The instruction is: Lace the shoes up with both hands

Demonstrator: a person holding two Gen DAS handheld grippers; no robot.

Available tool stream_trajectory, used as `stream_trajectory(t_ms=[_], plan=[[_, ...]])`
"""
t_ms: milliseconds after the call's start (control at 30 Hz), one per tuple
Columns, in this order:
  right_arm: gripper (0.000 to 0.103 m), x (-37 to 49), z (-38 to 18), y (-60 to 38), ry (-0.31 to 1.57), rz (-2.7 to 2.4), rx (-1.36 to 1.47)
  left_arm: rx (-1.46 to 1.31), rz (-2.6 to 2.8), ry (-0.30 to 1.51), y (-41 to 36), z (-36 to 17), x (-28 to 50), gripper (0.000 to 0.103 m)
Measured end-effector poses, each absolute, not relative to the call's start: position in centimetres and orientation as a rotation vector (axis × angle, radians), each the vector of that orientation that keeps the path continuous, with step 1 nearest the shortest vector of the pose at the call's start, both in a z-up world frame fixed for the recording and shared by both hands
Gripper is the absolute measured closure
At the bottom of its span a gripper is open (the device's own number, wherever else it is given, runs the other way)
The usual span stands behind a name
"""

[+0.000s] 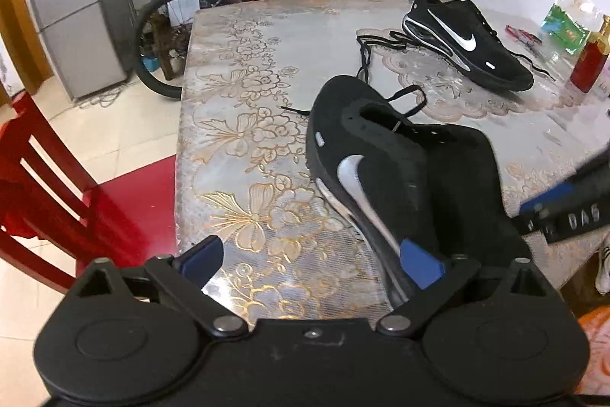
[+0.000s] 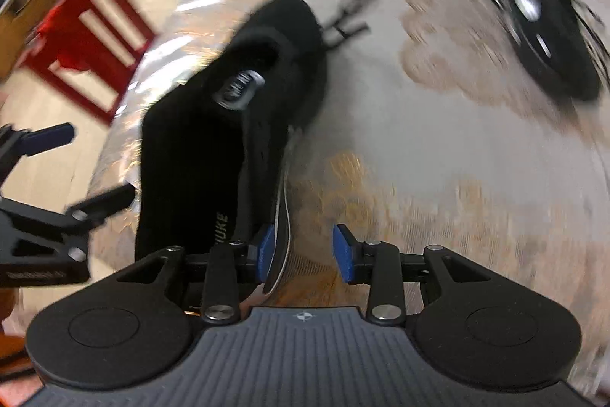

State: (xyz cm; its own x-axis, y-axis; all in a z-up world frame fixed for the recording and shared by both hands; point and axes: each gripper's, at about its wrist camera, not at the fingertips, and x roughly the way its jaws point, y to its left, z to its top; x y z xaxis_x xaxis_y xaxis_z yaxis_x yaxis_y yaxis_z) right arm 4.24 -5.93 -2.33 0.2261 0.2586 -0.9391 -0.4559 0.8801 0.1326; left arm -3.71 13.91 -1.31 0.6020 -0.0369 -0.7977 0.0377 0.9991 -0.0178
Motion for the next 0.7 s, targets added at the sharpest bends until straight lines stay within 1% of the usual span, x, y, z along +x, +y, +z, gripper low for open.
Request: stream_trajectory(t_ms=[200, 400, 600, 700], plan=[[0.067, 4.9, -3.5, -5.4, 1.217, 0.418, -0.235, -0.005, -0.052, 0.939, 14.4, -1.7, -2.6, 0.004], [0.066, 4.4, -2.7, -5.3, 1.17, 0.438, -0.248, -0.003, -0.055, 0.933, 13.5, -1.4, -2.3, 0.004], [0.066, 6.6, -2.8, -6.0, 1.138, 0.492, -0.285, 0.034, -0.01, 0.948, 13.0, -1.4, -1.9, 0.004], [0.066, 6.1, -2.9, -5.8, 1.12, 0.502, -0.29, 0.04, 0.018, 0.959, 13.1, -1.5, -1.8, 0.004]])
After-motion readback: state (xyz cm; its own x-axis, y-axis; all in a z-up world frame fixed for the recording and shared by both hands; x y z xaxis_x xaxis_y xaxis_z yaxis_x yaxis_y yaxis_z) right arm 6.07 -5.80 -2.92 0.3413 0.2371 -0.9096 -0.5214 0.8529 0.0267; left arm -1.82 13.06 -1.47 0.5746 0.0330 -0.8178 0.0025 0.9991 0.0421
